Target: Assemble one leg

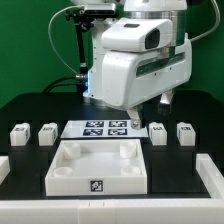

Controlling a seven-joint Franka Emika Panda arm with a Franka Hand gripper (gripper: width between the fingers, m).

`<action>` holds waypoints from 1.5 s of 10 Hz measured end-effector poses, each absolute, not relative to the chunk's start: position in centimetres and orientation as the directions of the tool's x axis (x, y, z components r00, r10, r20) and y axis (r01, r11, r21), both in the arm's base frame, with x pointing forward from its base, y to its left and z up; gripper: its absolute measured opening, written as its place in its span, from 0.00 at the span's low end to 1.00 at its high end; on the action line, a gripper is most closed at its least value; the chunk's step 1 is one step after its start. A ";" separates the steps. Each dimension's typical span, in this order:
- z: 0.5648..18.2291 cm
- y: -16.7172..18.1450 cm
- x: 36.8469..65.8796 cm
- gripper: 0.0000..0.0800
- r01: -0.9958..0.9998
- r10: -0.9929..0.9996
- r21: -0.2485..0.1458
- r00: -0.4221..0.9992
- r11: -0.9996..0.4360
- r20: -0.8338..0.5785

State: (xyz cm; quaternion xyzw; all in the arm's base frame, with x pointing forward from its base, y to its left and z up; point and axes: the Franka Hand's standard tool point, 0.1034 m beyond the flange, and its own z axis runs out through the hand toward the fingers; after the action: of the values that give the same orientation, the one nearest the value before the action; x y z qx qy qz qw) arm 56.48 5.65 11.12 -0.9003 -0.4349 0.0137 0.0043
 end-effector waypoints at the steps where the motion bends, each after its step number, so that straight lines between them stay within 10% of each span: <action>1: 11.1 5.6 56.5 0.81 0.783 0.783 -0.020 0.621 -0.622 -0.021; 5: 8.6 2.1 48.3 0.81 0.904 0.904 -0.001 0.428 -0.428 -0.007; 9: 2.9 -3.6 44.0 0.81 0.993 0.994 -0.042 -0.107 0.108 0.018; 13: 0.6 -3.4 43.1 0.81 0.992 0.994 -0.068 -0.104 0.106 0.033; 15: 0.6 -3.4 43.0 0.47 0.992 0.994 -0.069 -0.103 0.105 0.033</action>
Offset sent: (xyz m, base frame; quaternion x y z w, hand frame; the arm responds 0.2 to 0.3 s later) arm -0.1000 -0.0309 -0.0227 -0.0039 0.0281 -0.0835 0.9961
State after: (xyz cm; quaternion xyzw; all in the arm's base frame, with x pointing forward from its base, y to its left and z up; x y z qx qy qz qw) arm 43.03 -3.39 0.58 -0.6687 -0.7425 0.0149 0.0354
